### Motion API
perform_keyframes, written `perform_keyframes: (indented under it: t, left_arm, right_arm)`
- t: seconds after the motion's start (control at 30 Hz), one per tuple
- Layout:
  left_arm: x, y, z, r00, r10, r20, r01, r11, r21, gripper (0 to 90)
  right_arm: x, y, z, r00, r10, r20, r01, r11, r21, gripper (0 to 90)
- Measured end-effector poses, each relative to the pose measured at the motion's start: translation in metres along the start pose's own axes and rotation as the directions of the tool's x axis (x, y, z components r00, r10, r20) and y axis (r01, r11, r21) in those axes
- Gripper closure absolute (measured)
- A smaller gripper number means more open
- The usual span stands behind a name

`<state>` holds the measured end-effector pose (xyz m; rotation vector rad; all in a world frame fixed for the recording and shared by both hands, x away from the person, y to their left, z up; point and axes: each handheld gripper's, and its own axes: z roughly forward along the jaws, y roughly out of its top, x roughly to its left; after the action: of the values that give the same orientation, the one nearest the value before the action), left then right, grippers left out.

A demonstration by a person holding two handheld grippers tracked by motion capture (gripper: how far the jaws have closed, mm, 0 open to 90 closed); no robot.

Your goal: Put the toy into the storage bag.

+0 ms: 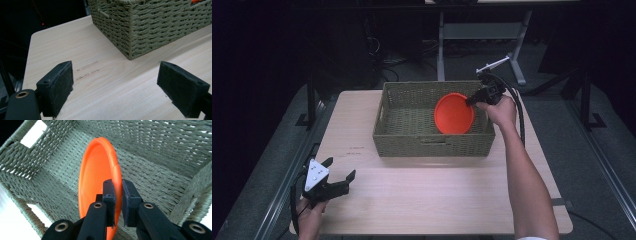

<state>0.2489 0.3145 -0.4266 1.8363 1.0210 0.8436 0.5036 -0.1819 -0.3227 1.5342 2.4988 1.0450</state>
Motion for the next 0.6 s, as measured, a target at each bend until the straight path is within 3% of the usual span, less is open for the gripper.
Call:
perform_keyframes:
  t: [0.3, 0.6]
  left_arm:
    - [-0.001, 0.000, 0.000, 1.0000, 0.002, 0.006, -0.002, 1.0000, 0.004, 13.0]
    - [-0.001, 0.000, 0.000, 1.0000, 0.001, 0.006, -0.001, 1.0000, 0.000, 13.0]
  right_arm:
    - [0.000, -0.008, 0.020, 1.0000, 0.005, 0.008, -0.005, 0.999, 0.049, 81.9]
    - [0.007, -0.007, 0.033, 0.9997, -0.018, -0.015, 0.019, 0.996, 0.084, 81.8]
